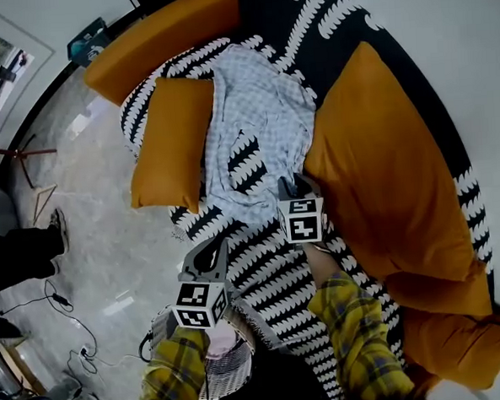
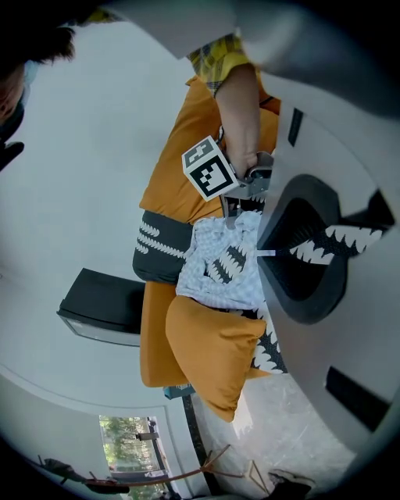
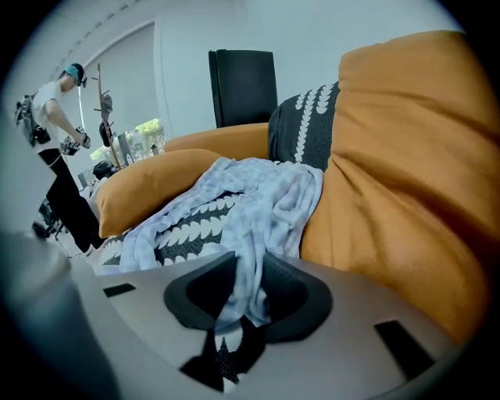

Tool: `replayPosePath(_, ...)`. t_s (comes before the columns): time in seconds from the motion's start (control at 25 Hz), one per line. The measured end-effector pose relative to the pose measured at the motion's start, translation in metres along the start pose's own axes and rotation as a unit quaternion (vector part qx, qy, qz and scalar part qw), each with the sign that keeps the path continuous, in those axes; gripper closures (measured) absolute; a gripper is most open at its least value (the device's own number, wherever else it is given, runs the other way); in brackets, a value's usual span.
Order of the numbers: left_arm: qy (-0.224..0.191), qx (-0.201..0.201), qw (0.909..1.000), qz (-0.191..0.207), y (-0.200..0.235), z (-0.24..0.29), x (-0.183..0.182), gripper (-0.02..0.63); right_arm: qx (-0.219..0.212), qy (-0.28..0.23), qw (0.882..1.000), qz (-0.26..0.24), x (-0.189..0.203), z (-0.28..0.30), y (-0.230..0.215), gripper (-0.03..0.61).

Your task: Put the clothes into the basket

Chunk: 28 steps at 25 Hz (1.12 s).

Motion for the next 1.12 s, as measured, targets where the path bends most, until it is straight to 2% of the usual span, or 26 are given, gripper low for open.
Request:
replayPosePath(0.08, -0.001, 0.002, 1.0000, 0.006, 0.003, -0.003, 0.000, 0.586, 0.000, -0.002, 1.000, 0.001, -0.001, 0.001, 0.003, 0.491)
replayPosePath(0.16, -0.001, 0.005, 0.9999, 0.010, 0.004, -0.008, -0.001, 0.586, 0.000, -0.007, 1.000, -0.001, -0.003, -0.006, 0.007, 0.510)
replayPosePath(0.48, -0.023, 0.018, 0.9993, 0.023, -0.011, -0.044, -0.019, 0.586, -0.006, -0.050, 0.999, -0.019, -0.014, -0.088, 0.026, 0.518)
replayPosePath(0.72, -0.055, 0.021, 0.9978, 0.031, -0.024, -0.061, -0.033, 0.586, -0.026, -0.073, 0.997, -0.002, -0.021, -0.129, 0.044, 0.520)
replayPosePath(0.92, -0.068, 0.036, 0.9968, 0.021, -0.039, -0.089, -0.055, 0.586, -0.033, -0.083, 0.996, 0.023, -0.034, -0.181, 0.055, 0.520)
replayPosePath(1.12, -0.077, 0.043, 0.9950, 0.046, -0.052, -0.122, -0.049, 0.586, -0.045, -0.086, 0.995, 0.018, -0.026, -0.232, 0.076, 0.520)
Point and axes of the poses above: the fingertips, and each gripper's own axes: z forward along the fingers, y to its left, x out of its underside, the point moved 4 cm from there along -z, backward along the fingers, and after that the axes turned 1 degree about x, right-handed, at the moved point
